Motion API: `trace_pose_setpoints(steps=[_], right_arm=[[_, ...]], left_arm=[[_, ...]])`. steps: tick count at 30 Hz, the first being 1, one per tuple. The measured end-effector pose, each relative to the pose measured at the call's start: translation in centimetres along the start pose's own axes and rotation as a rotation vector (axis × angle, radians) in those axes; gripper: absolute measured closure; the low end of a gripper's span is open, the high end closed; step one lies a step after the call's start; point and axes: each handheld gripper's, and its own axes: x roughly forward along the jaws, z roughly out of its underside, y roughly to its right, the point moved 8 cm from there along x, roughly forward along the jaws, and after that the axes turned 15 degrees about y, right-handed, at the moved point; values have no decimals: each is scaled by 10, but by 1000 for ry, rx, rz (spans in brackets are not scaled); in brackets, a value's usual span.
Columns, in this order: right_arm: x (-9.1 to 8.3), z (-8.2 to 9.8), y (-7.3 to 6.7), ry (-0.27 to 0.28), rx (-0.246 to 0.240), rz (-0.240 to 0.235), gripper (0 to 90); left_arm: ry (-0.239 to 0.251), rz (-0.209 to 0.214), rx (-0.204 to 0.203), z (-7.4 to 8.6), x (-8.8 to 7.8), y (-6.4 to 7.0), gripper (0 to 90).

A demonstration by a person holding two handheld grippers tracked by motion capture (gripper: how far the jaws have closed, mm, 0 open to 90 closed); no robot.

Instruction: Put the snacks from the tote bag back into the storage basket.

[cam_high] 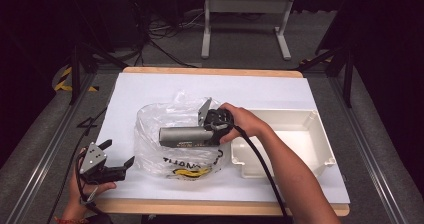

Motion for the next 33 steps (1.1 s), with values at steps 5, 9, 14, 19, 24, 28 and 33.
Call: trace_pose_setpoints(steps=[5,9,14,19,24,28,33], right_arm=[[-5,-1,0,7,-4,3,427],[-8,-3,1,10,-9,13,427],[-16,-7,2,12,-18,29,427],[-24,-11,3,25,-35,43,427],[-33,-14,4,48,-31,54,427],[-41,-17,4,62,-42,62,427],[-51,-24,0,83,-44,63,427]], left_arm=[[0,0,-3,0,0,0,56],[1,0,-2,0,0,0,55],[1,0,-4,0,0,0,55],[1,0,-4,0,-1,0,54],[2,2,-3,0,0,0,54],[2,1,-3,0,-1,0,54],[3,2,-2,-1,-1,0,54]])
